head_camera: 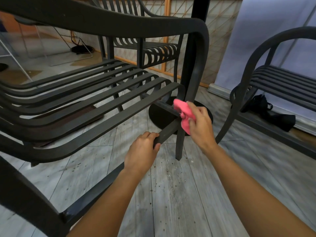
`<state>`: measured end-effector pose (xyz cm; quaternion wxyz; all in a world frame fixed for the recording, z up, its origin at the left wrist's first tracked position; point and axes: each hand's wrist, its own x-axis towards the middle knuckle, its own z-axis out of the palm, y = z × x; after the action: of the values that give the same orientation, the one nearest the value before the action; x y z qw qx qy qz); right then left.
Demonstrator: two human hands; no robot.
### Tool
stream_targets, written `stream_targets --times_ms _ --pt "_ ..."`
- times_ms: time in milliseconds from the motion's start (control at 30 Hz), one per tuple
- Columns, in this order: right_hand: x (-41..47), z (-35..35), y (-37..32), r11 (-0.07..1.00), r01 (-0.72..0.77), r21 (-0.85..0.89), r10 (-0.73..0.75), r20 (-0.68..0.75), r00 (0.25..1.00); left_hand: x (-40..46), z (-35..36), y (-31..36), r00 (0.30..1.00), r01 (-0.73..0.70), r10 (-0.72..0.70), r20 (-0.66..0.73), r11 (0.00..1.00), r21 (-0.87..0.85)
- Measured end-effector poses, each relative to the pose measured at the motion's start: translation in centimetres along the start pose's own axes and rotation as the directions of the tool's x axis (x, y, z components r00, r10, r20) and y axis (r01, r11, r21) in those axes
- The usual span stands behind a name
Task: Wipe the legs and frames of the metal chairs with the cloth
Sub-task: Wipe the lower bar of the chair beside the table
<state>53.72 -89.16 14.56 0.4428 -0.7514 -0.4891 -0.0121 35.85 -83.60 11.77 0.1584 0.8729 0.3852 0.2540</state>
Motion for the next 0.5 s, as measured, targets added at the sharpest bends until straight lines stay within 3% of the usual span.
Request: stream_targets --times_ms 133,233,367,500 --pt "2.0 0.0 -0.2 0.988 -0.146 0.056 0.15 -0.072 0.986 0.0 0.0 0.0 1.0 -0.005 0.005 0.001 1.0 0.004" --pt "2.7 0.7 -0.4 0.975 -0.198 0.102 0.2 -0.009 0.98 0.0 0.0 -0.1 1.0 -0.011 0.011 -0.003 1.0 0.003" --pt "2.4 2.1 -0.2 0.965 -0.105 -0.238 0.12 0.049 0.992 0.0 0.0 -0.1 1.0 -0.015 0.015 -0.006 1.0 -0.003" --pt "2.5 2.7 -0.8 0.881 -0.129 -0.454 0.19 0.09 0.978 0.0 0.1 -0.2 1.0 -0.02 0.02 -0.015 1.0 0.001"
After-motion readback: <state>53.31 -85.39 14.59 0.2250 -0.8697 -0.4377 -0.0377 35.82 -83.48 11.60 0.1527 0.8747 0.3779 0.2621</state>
